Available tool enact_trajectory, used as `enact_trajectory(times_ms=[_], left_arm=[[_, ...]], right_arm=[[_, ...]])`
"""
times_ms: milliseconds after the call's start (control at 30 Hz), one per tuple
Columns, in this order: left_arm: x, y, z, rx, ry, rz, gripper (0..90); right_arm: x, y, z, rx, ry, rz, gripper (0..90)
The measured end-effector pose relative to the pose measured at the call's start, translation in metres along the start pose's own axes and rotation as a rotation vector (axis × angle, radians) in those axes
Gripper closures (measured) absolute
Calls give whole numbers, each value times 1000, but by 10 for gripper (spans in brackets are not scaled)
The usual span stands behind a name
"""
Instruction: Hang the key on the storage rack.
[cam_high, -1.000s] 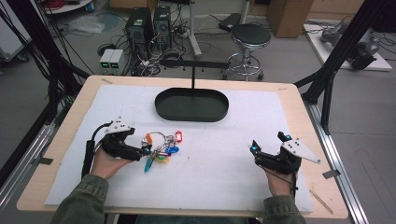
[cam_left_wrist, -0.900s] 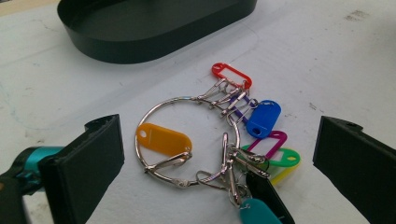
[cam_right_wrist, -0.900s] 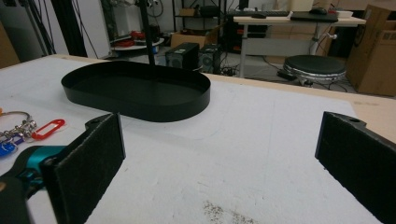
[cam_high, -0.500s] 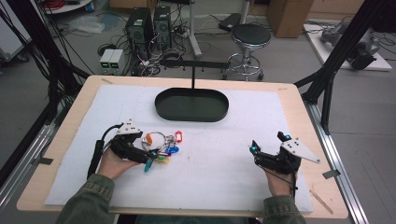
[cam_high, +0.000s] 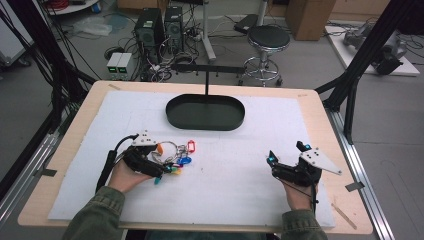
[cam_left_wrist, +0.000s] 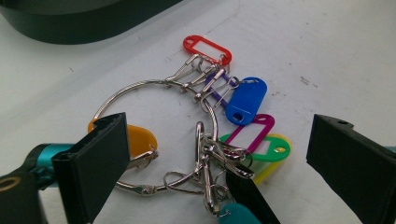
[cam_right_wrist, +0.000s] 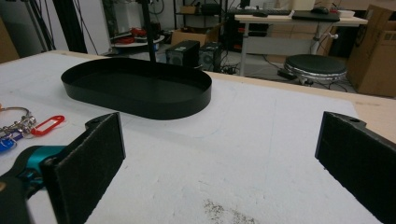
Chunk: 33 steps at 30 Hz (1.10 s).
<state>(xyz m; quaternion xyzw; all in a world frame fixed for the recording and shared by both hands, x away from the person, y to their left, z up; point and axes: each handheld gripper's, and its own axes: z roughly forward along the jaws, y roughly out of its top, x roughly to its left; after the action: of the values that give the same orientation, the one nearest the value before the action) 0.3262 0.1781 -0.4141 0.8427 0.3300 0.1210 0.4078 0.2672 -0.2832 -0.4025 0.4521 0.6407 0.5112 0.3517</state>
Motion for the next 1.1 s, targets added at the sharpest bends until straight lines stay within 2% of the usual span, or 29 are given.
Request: enact_trajectory(times_ms=[300, 867, 967, 1033, 1100], left_arm=[[-4, -2, 6, 39, -9, 41, 125], [-7, -5, 16, 94, -36, 73, 233], [-7, -5, 18, 112, -37, 79, 287], [-7, -6, 21, 122, -58, 70, 349], [-7, -6, 21, 129, -54, 80, 389]], right_arm=[[-1, 0, 1, -2, -3, -8, 4], [0, -1, 1, -1, -6, -1, 4], [-1, -1, 1, 0, -7, -2, 4], [-1, -1, 1, 0, -8, -2, 4], [-1, -1, 1, 1, -7, -1, 4]])
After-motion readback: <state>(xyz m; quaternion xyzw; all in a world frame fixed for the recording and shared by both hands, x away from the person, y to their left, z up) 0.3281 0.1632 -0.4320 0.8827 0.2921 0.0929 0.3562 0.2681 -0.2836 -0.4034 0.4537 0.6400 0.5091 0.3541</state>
